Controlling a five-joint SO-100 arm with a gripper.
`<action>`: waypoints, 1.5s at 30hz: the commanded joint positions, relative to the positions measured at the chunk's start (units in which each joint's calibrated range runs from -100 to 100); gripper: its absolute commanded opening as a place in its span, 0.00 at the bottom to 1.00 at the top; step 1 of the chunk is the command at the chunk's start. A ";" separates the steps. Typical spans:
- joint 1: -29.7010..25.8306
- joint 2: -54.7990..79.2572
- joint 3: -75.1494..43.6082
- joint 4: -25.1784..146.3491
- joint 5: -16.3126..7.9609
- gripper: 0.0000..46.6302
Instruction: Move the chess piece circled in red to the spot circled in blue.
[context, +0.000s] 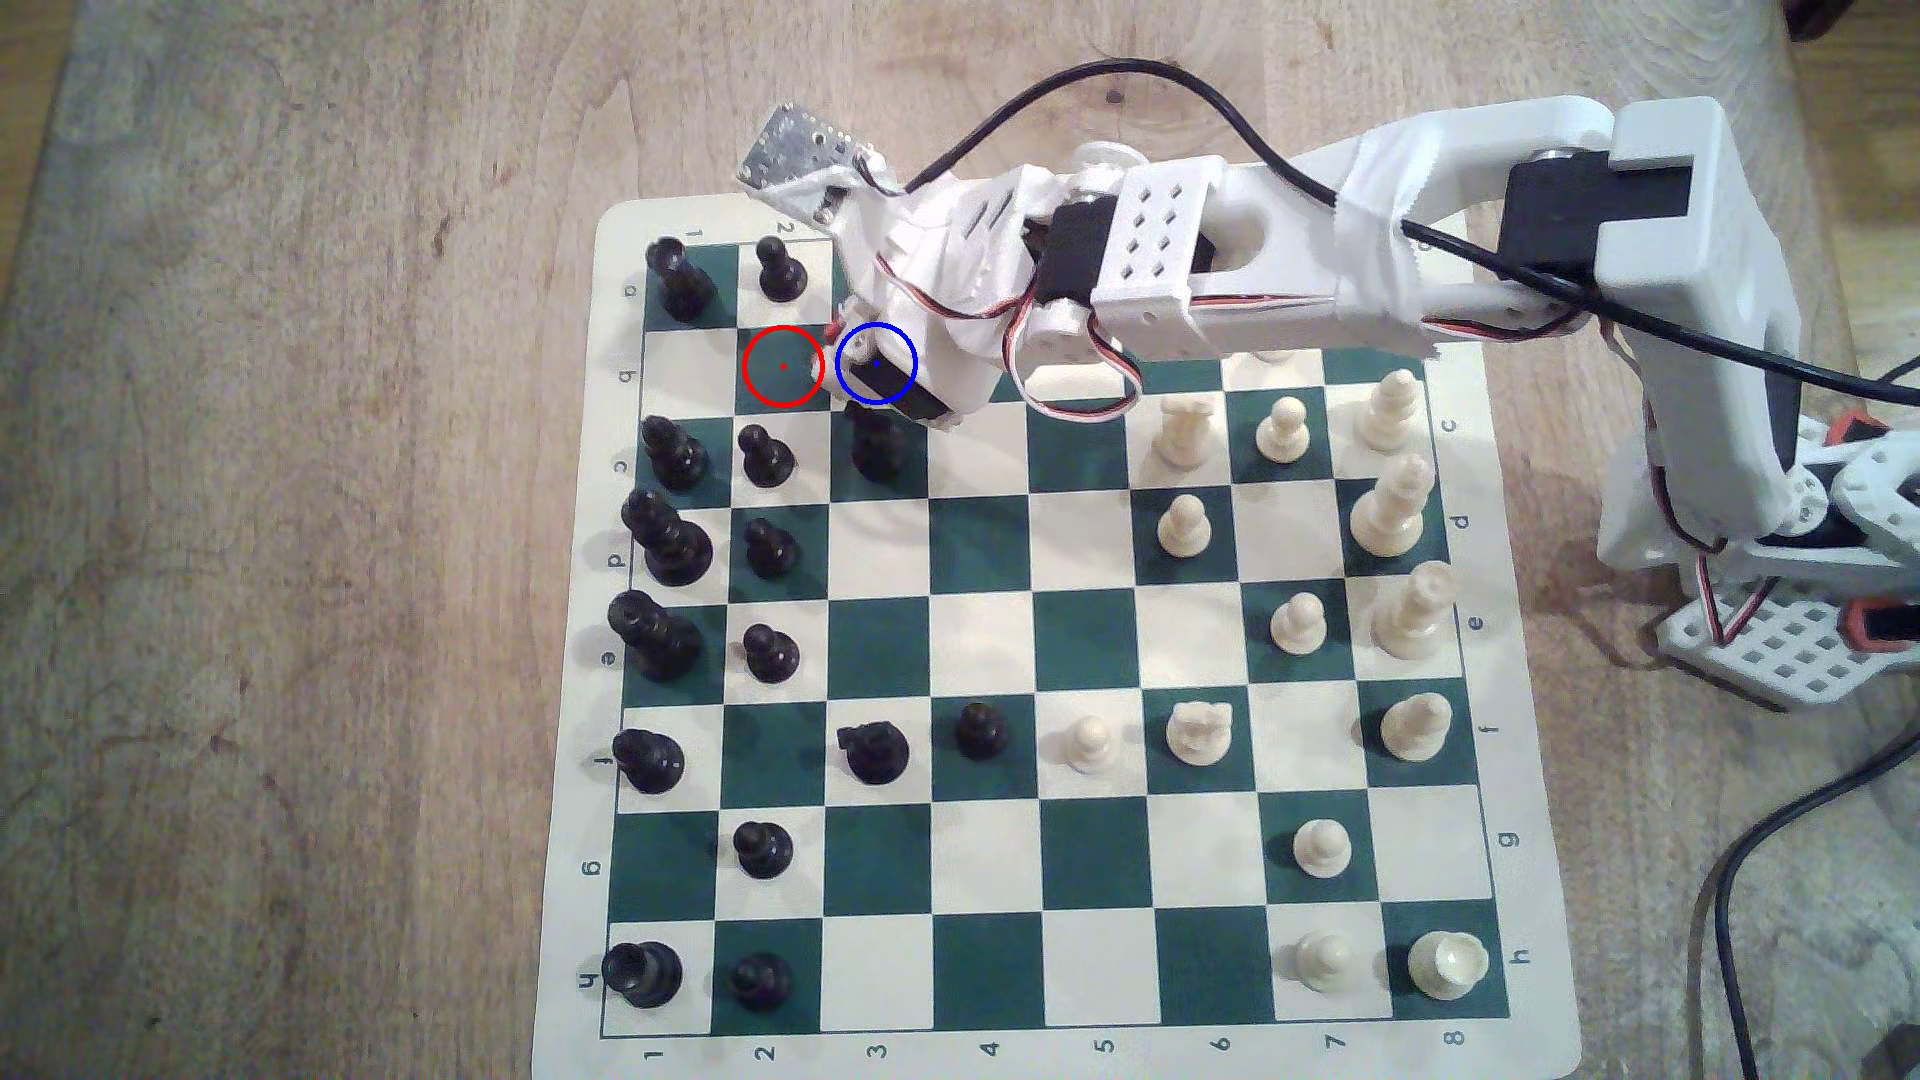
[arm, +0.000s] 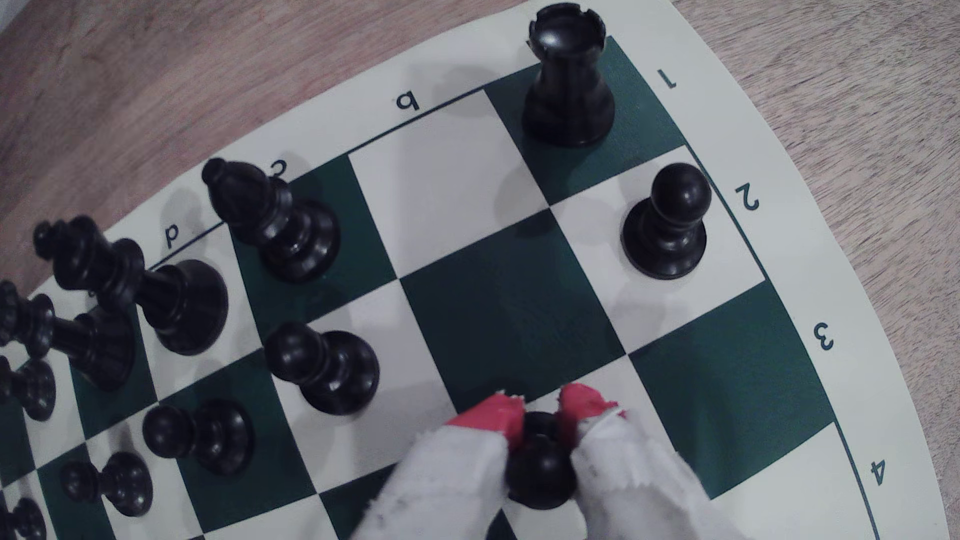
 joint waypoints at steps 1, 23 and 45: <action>1.13 -8.16 -0.11 -1.19 0.49 0.01; 1.05 -6.46 1.25 -1.11 1.32 0.07; 2.23 -9.01 -5.00 2.66 1.51 0.29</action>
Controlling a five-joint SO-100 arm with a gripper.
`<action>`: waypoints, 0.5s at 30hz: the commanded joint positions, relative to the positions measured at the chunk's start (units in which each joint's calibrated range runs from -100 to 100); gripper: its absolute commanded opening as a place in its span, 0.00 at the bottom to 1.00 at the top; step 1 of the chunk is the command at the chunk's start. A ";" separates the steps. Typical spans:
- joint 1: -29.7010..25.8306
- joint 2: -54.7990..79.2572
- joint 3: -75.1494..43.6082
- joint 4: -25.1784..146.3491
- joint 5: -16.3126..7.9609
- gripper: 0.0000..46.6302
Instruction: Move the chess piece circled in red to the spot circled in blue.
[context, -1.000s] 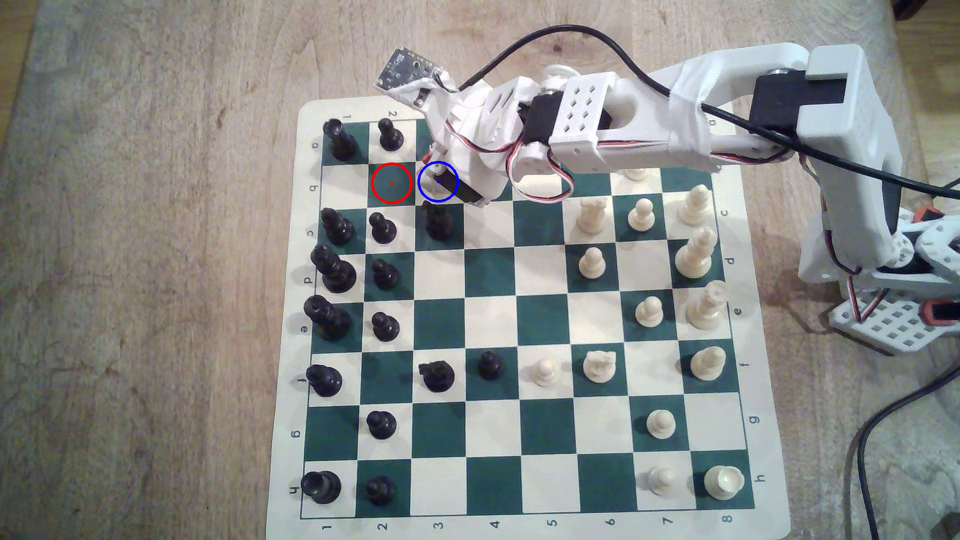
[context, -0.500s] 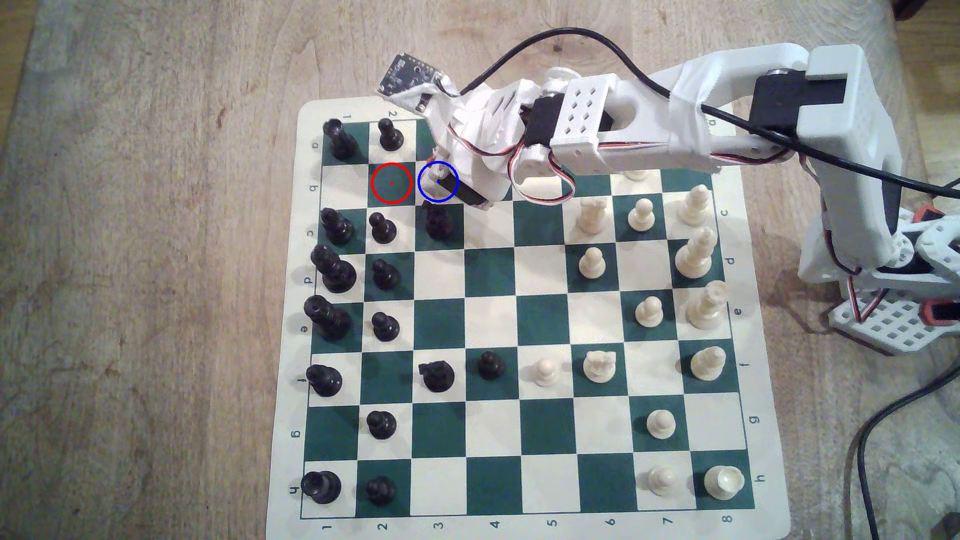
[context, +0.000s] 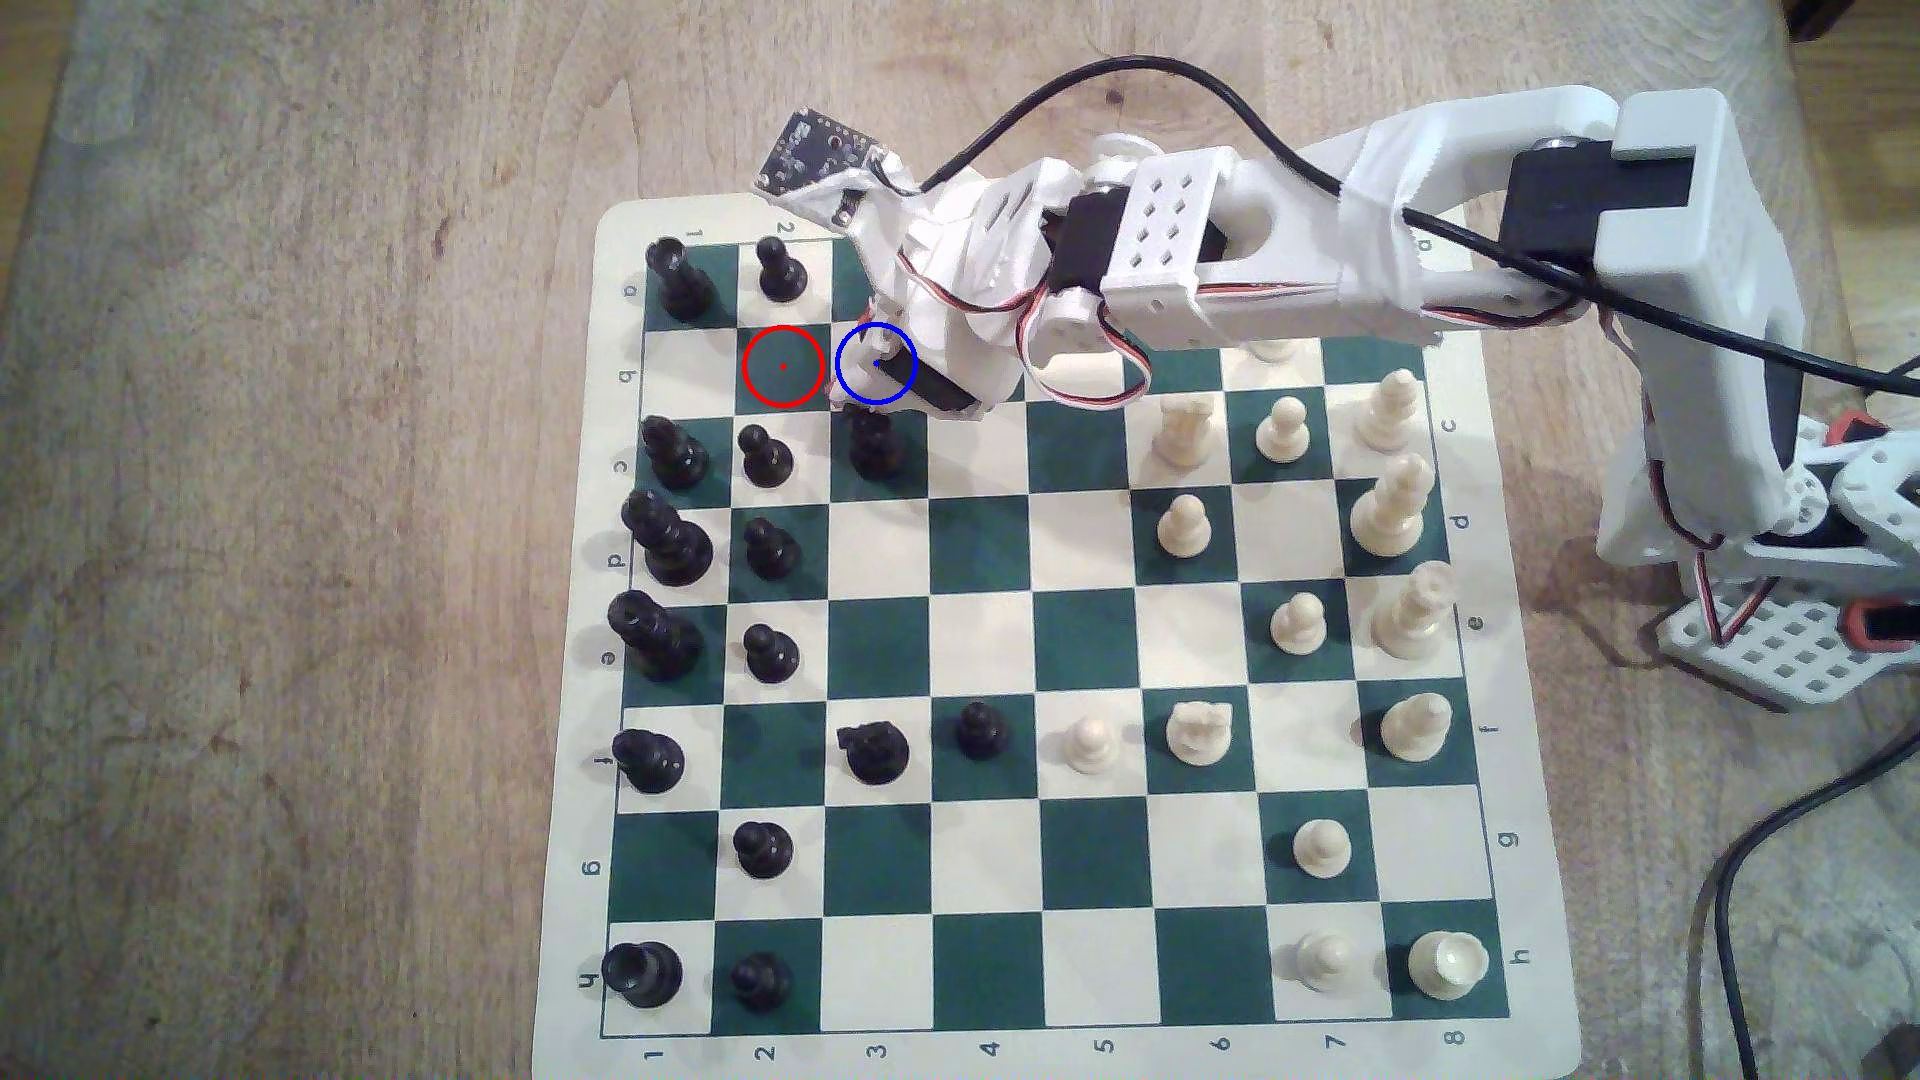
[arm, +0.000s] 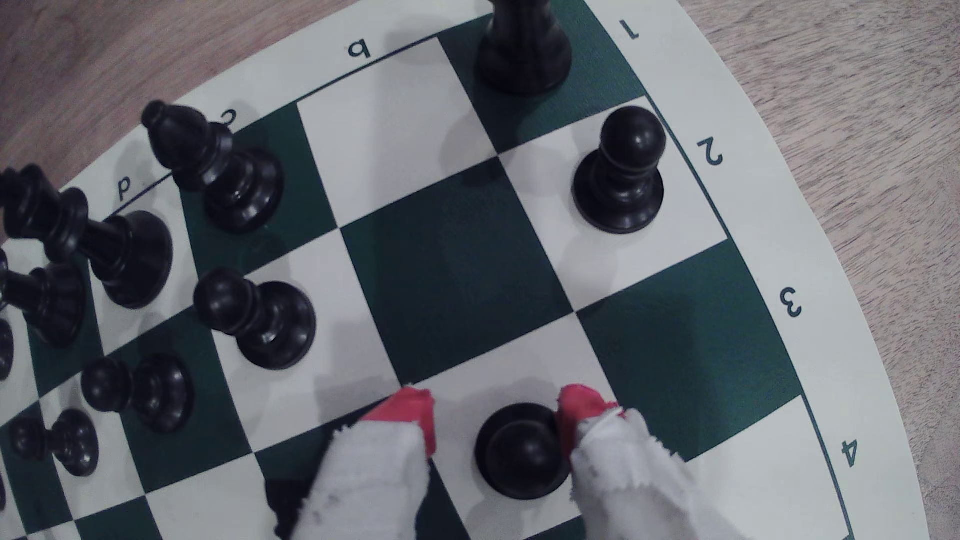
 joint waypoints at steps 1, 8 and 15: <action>0.98 -9.01 -7.63 2.03 -0.20 0.29; 1.69 -11.39 -9.80 3.75 -0.24 0.29; 2.31 -15.38 -13.88 10.14 -0.98 0.27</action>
